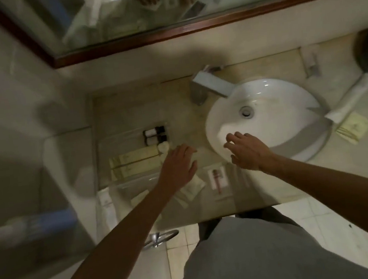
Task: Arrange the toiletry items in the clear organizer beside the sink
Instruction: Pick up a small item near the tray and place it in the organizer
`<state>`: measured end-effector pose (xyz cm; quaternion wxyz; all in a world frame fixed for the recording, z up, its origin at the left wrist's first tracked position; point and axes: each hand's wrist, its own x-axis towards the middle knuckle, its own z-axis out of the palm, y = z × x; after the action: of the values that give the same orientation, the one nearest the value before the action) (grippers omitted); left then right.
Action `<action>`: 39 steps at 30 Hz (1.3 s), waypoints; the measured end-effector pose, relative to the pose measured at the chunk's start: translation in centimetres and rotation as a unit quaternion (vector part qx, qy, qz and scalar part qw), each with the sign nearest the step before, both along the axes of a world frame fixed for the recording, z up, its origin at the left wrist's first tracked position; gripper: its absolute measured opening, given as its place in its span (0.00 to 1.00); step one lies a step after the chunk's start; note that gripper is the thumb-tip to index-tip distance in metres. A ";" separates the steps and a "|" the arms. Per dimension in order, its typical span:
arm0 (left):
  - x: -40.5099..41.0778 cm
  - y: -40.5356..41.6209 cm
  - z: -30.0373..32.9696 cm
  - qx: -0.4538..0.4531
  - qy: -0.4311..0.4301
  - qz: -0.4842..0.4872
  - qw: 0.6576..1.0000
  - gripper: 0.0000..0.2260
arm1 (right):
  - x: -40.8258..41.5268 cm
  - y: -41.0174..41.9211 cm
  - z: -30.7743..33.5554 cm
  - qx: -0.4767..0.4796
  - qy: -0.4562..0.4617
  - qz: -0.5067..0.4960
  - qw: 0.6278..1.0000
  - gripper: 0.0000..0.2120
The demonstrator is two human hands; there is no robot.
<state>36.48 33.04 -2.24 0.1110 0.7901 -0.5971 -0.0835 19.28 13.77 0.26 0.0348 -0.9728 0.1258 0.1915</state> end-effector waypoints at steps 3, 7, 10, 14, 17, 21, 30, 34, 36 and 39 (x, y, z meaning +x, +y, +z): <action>-2.9 -6.6 0.5 -0.006 0.020 -0.029 0.999 0.15 | -3.4 -4.4 0.6 -0.021 0.006 -0.057 0.998 0.19; -7.5 -14.4 1.8 -0.016 0.055 -0.049 0.997 0.16 | -9.9 -11.5 1.6 -0.038 0.004 -0.149 0.988 0.17; -10.6 -18.6 2.1 -0.005 0.063 -0.058 0.996 0.17 | -14.8 -16.9 2.0 -0.048 -0.012 -0.220 0.974 0.19; -13.1 -22.3 2.0 0.023 0.056 -0.066 0.996 0.17 | -18.6 -24.4 2.1 -0.053 -0.024 -0.267 0.962 0.19; -14.0 -24.2 1.8 0.041 0.042 -0.069 0.996 0.17 | -17.5 -30.4 1.7 -0.085 -0.006 -0.224 0.971 0.17; -14.3 -26.2 1.2 0.054 0.034 -0.040 0.997 0.17 | -14.1 -37.3 0.1 -0.130 0.012 -0.146 0.981 0.24; -14.6 -26.9 -0.7 0.068 0.042 0.027 0.996 0.17 | -8.5 -43.9 -3.0 -0.091 0.040 -0.001 0.995 0.29; -15.1 -27.0 -1.1 0.094 0.047 0.026 0.994 0.17 | -9.1 -43.9 -3.6 -0.082 0.021 -0.078 0.993 0.28; -15.3 -28.0 -1.1 0.108 0.048 0.021 0.993 0.18 | -9.6 -43.7 -4.3 -0.070 0.007 -0.111 0.991 0.29; -15.3 -30.9 -0.7 0.101 0.044 0.007 0.994 0.18 | -11.2 -43.7 -5.3 -0.042 -0.008 -0.152 0.987 0.32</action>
<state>21.14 2.15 -2.98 0.0572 0.7970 -0.5745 -0.1775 8.03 -29.94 -4.99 0.0234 -0.9444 0.2800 0.1707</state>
